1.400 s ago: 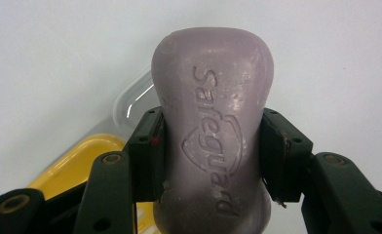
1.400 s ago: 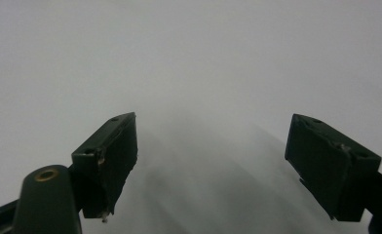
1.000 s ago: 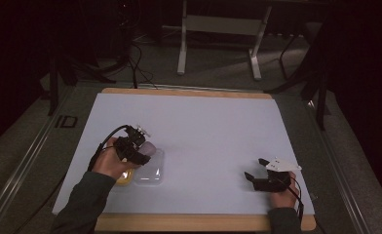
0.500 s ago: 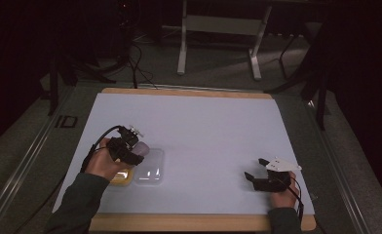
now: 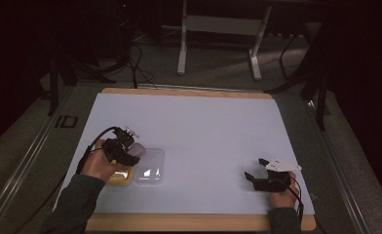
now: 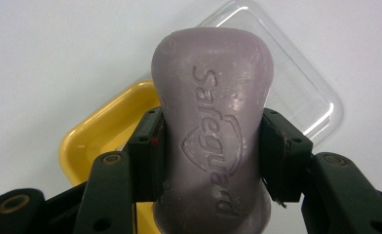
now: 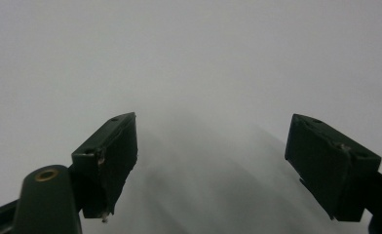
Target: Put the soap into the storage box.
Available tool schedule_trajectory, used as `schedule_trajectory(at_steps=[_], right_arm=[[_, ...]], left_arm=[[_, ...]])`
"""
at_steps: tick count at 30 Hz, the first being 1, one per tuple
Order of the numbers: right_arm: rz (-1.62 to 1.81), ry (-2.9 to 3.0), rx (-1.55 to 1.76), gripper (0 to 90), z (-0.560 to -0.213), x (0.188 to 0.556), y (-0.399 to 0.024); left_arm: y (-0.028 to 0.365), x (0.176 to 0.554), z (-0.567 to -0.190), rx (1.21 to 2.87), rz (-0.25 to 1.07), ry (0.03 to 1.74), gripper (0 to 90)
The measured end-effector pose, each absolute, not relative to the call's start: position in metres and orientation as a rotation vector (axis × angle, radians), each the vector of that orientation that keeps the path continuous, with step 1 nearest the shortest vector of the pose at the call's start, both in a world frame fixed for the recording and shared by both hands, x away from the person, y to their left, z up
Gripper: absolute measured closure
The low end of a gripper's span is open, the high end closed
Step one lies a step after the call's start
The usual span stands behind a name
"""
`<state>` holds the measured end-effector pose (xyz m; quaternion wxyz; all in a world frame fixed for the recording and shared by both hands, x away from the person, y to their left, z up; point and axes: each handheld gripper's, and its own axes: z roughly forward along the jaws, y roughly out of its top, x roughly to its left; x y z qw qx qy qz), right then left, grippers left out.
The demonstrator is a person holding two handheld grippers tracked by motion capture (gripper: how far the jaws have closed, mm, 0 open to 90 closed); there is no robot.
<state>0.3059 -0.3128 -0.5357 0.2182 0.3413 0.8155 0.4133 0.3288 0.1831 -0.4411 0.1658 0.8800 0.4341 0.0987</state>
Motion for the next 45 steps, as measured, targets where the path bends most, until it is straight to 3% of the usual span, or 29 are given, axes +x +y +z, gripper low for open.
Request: schedule_trajectory(at_steps=[45], right_arm=[[1.134,2.259,0.938,19.1,-0.536,0.306,-0.312]], left_arm=[[0.224,0.321,-0.487,2.432,0.195,1.448,49.7]])
